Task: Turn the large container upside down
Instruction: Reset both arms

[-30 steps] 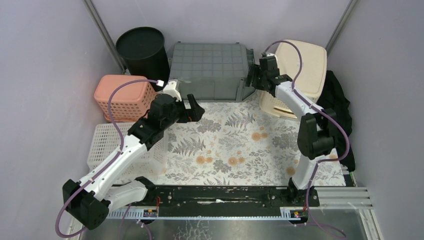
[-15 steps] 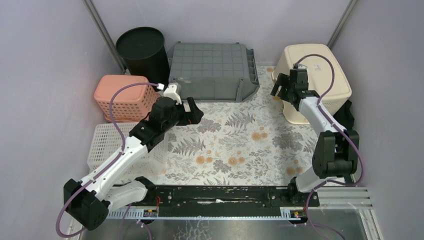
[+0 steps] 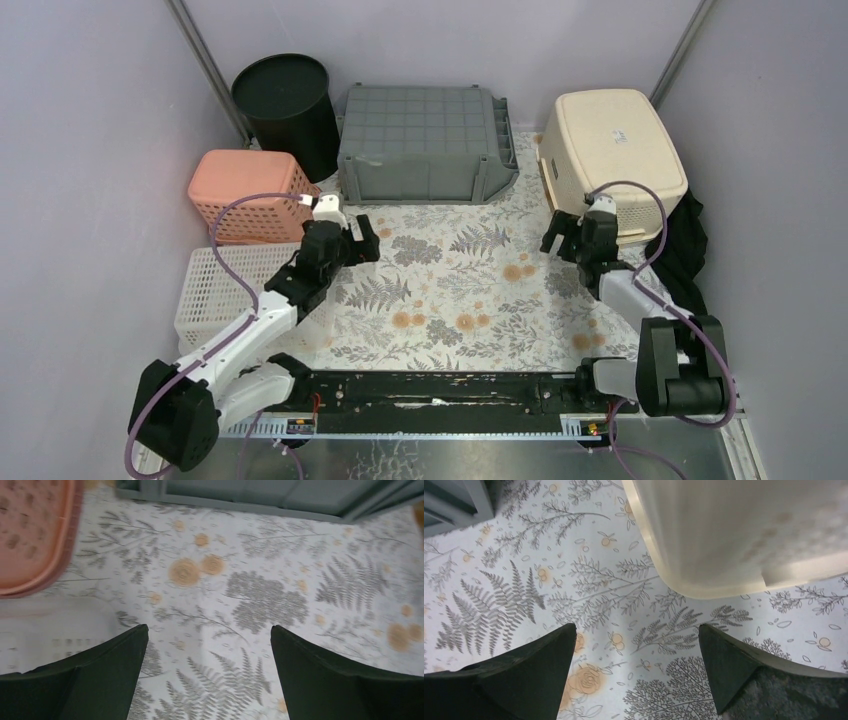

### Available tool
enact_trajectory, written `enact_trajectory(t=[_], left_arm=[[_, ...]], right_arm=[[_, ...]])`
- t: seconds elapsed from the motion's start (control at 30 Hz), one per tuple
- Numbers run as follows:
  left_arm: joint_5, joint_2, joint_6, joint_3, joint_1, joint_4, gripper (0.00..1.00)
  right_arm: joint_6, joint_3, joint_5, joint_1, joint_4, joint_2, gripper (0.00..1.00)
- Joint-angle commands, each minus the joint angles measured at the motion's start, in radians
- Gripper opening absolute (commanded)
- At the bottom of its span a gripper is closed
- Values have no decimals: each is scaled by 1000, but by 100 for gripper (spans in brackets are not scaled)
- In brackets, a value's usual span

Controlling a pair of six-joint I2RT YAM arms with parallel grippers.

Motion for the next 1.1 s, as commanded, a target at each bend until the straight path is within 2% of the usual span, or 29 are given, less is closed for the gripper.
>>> enact_trajectory(t=[0.0,0.13,0.23,0.3,0.4,0.43,0.57,0.6,0.8,0.87,0.97,1.07], left_arm=[[-151,-14,134,-66,21,182,100],[-232,-19,246,-177,34,370,100],[-272,21,336,-245,45,509,100],[-282,56,355,-234,62,516,100],[-288,101,383,-253,91,580,100],[-284,107,382,-270,102,612,100],[-256,142,383,-399,147,836,100],[-233,137,383,-394,153,801,100],[-192,177,434,-406,187,904,100],[-165,200,439,-400,204,932,100],[-98,221,421,-393,262,960,100],[18,252,391,-382,346,990,100]], right_arm=[[-61,-131,40,0,336,-82,99],[-87,-206,29,1,440,-135,99],[-102,-254,123,1,455,-165,99],[-92,-317,155,2,512,-188,99],[-74,-451,175,1,716,-185,99],[-75,-445,168,0,676,-199,99],[-59,-445,206,0,679,-200,99],[-64,-450,213,1,677,-203,99],[-86,-505,212,0,924,-137,99],[-114,-484,223,0,947,-90,99],[-136,-471,308,-2,997,-36,99],[-181,-467,272,-4,1109,60,99]])
